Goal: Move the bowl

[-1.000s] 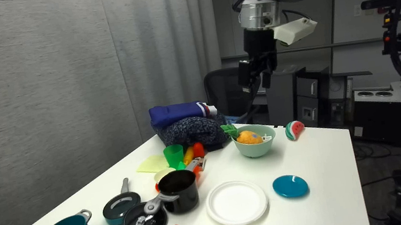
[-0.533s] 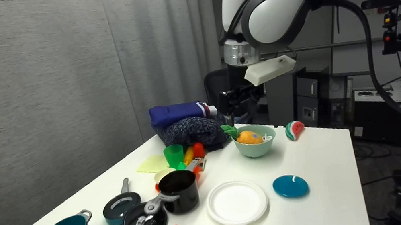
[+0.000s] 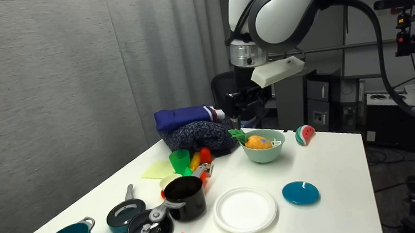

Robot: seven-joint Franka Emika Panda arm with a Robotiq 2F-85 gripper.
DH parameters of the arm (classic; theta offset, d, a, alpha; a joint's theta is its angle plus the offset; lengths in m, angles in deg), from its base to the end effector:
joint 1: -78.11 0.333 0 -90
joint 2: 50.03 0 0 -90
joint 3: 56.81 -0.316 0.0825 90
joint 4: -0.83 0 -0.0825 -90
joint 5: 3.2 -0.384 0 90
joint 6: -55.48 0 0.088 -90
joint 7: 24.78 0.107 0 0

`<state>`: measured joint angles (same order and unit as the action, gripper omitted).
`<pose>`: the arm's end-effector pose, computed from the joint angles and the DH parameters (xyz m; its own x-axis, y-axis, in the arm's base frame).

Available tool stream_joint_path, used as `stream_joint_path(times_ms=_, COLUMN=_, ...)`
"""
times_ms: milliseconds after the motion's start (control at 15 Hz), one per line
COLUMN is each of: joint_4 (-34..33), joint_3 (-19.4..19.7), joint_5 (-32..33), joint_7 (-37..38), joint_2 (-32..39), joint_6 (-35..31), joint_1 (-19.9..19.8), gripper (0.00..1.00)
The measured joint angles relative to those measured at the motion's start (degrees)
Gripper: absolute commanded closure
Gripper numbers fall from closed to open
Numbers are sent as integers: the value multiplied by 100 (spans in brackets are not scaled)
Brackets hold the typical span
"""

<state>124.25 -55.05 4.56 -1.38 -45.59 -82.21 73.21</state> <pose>0.5616 -0.0664 0.3808 0.8922 -0.4075 0.1949 -0.4215 -0.9062 0.0344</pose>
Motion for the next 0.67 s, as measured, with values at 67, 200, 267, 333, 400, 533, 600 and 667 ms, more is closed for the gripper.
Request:
stream_joint_path(times_ms=67, joint_4=2, joint_3=12, joint_5=79, joint_7=-24, joint_2=47, joint_6=64, joint_1=6, gripper=0)
stream_joint_path(times_ms=200, joint_4=-10, joint_3=77, joint_5=555, joint_7=-32, joint_2=276, joint_6=241, joint_1=14, gripper=0)
stream_joint_path(times_ms=267, joint_4=-26, joint_3=143, joint_5=838, joint_7=-33, joint_2=453, joint_6=278, joint_1=14, gripper=0)
stream_joint_path(times_ms=333, joint_4=-67, joint_3=228, joint_5=1101, joint_7=-45, joint_2=659, joint_6=294, joint_1=15, gripper=0)
stream_joint_path(times_ms=400, joint_4=-138, joint_3=321, joint_5=1303, joint_7=-74, joint_2=890, joint_6=295, joint_1=15, gripper=0)
stream_joint_path(times_ms=533, joint_4=-362, joint_3=499, joint_5=1383, joint_7=-337, joint_2=1408, joint_6=205, joint_1=-2, gripper=0)
stream_joint_path(times_ms=600, joint_4=-501, joint_3=559, joint_5=1342, joint_7=-494, joint_2=1658, joint_6=144, joint_1=-26, gripper=0)
stream_joint_path(times_ms=667, joint_4=-645, joint_3=592, joint_5=1233, joint_7=-664, joint_2=1893, joint_6=67, joint_1=-66, gripper=0)
